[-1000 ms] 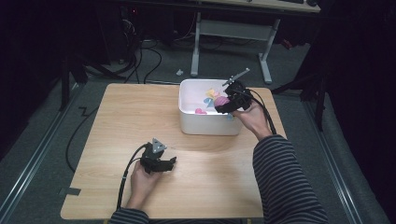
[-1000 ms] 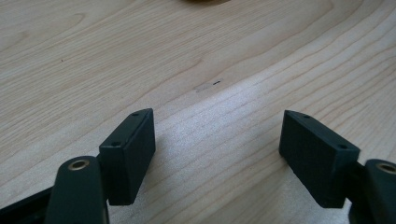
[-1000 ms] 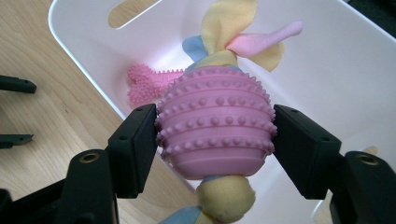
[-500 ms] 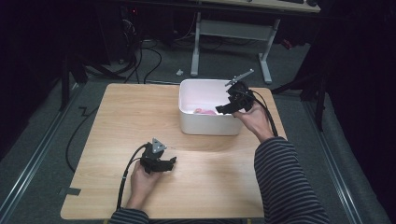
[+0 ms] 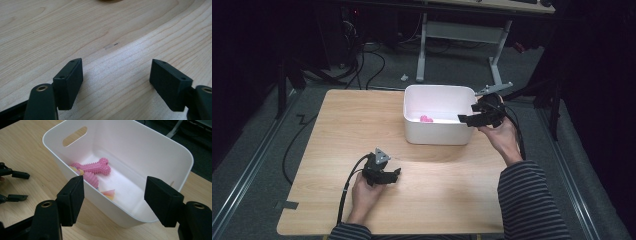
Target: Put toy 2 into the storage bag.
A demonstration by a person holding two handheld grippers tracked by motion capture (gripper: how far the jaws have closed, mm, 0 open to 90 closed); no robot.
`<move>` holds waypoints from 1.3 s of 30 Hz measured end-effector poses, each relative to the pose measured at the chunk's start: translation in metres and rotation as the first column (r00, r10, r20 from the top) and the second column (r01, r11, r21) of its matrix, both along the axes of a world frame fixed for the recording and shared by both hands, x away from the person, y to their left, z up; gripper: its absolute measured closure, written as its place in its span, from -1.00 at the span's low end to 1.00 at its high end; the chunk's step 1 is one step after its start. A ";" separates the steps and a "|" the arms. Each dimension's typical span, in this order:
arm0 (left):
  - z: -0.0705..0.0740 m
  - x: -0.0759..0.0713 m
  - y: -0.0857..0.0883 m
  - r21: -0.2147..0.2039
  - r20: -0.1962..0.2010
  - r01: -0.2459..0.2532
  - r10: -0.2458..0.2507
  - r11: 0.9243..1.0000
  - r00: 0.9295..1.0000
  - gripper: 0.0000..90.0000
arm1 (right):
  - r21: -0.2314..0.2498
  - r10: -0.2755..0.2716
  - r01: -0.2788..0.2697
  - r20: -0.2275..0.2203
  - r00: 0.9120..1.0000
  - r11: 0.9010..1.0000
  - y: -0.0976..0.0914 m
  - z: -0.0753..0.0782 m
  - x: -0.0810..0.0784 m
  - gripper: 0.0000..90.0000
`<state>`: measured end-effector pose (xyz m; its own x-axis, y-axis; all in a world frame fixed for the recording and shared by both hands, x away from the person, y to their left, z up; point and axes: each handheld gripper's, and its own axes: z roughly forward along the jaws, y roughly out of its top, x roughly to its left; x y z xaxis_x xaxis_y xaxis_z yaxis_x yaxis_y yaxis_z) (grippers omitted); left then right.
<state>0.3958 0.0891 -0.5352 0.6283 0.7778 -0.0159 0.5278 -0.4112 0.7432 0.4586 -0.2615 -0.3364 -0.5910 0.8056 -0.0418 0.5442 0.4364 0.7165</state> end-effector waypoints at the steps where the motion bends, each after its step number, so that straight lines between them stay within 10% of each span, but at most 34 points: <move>1: 0.000 0.000 0.000 0.000 0.000 0.000 0.000 1.000 1.000 -0.40 | 0.004 -0.003 0.003 0.007 1.000 1.000 -0.003 0.001 -0.003 -0.27; 39: 0.000 0.000 0.000 0.000 0.001 0.000 0.000 1.000 1.000 -0.40 | 0.124 -0.129 0.120 0.062 0.990 0.985 -0.072 -0.038 -0.100 -0.19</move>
<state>0.3957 0.0890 -0.5352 0.6282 0.7779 -0.0157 0.5274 -0.4108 0.7437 0.3586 -0.3331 -0.3746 -0.4848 0.8743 0.0219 0.5358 0.2771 0.7976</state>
